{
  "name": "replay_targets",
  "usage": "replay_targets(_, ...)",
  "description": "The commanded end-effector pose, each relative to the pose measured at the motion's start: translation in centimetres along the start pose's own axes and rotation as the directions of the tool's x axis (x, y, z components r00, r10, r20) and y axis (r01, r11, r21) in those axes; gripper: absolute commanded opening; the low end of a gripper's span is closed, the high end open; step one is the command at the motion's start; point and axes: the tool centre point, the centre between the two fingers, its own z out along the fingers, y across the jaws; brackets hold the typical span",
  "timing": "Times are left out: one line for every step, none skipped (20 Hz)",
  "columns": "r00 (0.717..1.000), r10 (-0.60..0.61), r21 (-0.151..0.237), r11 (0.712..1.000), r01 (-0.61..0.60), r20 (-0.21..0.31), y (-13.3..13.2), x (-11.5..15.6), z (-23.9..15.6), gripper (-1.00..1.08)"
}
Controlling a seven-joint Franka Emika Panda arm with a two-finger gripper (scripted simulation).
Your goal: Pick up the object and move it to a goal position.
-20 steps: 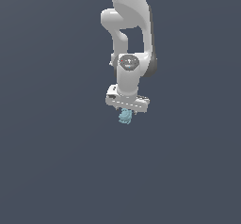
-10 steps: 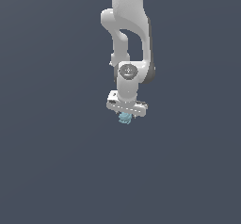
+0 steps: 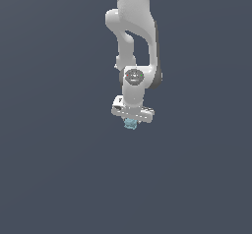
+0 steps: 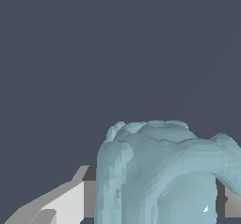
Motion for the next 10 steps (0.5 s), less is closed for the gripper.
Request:
replay_targets(1.0,0.001,0.0,1.0,-0.001,0.0,0.05,0.04,0.08,-1.0)
replay_targets(1.0,0.001,0.0,1.0,-0.001,0.0,0.05,0.04,0.08,-1.0)
replay_targets(1.0,0.001,0.0,1.0,-0.001,0.0,0.05,0.04,0.08,-1.0)
replay_targets(1.0,0.001,0.0,1.0,-0.001,0.0,0.05,0.04,0.08,-1.0)
replay_targets(1.0,0.0,0.0,1.0,0.0,0.0,0.02,0.01,0.0,-1.0)
replay_targets(1.0,0.0,0.0,1.0,0.0,0.0,0.01,0.02,-0.01,-1.0)
replay_targets(1.0,0.0,0.0,1.0,0.0,0.0,-0.02,0.08,-0.03,-1.0)
replay_targets(1.0,0.0,0.0,1.0,0.0,0.0,-0.06,0.17,-0.07,-1.0)
replay_targets(1.0,0.0,0.0,1.0,0.0,0.0,-0.13,0.29,-0.12,-1.0)
replay_targets(1.0,0.0,0.0,1.0,0.0,0.0,-0.21,0.45,-0.19,-1.0)
